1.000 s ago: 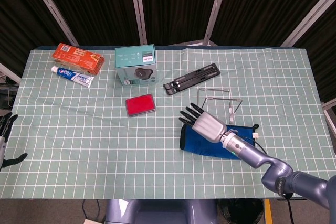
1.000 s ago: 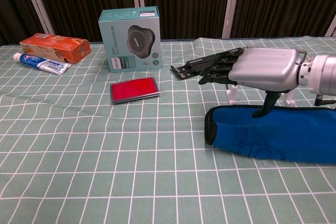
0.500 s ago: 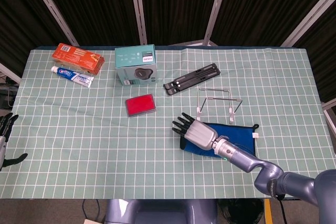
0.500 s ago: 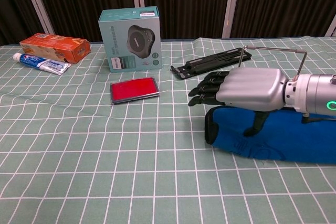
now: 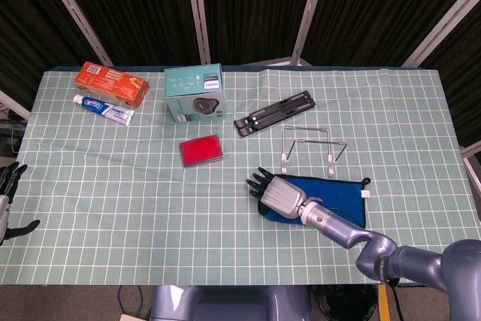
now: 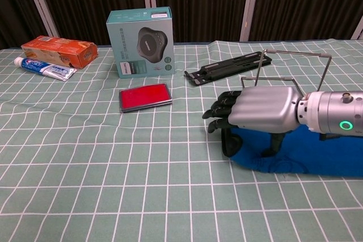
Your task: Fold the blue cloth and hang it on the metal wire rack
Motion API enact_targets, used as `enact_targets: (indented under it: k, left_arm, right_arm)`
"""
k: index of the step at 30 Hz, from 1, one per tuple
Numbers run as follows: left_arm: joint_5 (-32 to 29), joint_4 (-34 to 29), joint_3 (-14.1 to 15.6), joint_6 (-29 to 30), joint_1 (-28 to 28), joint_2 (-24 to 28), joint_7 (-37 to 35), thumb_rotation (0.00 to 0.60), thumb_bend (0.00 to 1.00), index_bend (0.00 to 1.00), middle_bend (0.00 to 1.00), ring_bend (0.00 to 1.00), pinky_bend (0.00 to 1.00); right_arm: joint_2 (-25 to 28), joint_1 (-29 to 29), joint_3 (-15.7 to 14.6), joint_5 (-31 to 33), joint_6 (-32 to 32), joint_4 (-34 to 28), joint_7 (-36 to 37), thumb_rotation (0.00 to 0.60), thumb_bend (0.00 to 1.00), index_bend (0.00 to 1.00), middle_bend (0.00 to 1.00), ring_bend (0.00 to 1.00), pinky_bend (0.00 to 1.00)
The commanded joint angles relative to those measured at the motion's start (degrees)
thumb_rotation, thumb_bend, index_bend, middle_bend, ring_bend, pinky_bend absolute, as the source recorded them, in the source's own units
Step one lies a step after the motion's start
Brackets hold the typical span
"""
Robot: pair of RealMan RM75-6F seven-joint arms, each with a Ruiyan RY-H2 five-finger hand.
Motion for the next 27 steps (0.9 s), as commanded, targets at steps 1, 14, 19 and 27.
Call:
enact_targets:
  k: [1,14,19,27]
  left_arm:
    - [0.0,0.0,0.0,0.0,0.0,0.0,0.0,0.6,0.0,0.0,0.0,0.0,0.0]
    - [-0.2,0.1,0.0,-0.2,-0.1,0.0,-0.1,0.6,0.0,0.0,0.0,0.0,0.0]
    - [-0.4,0.3,0.0,-0.4,-0.2,-0.1,-0.3,0.6,0.0,0.0,0.0,0.0,0.0]
    - [-0.3,0.1,0.0,-0.2,-0.1,0.0,-0.1,0.6,0.0,0.0,0.0,0.0,0.0]
  right_arm:
    - [0.1,0.2,0.0,0.9,-0.7,-0.4,-1.1,0.6,0.06,0.16,0.0,0.0,0.0]
    - [-0.1,1.7,1.3,4.4,-2.9,-0.8,-5.5,0.6,0.07,0.21,0.0,0.0,0.0]
    - [0.1,1.7,0.3,4.1,-2.5,-0.7,-5.2,0.6,0.07,0.25,0.0,0.0,0.0]
    - [0.0,1.8,-0.7,3.9,-1.8,-0.1,-4.6,0.6,0.07,0.28,0.0,0.0,0.0]
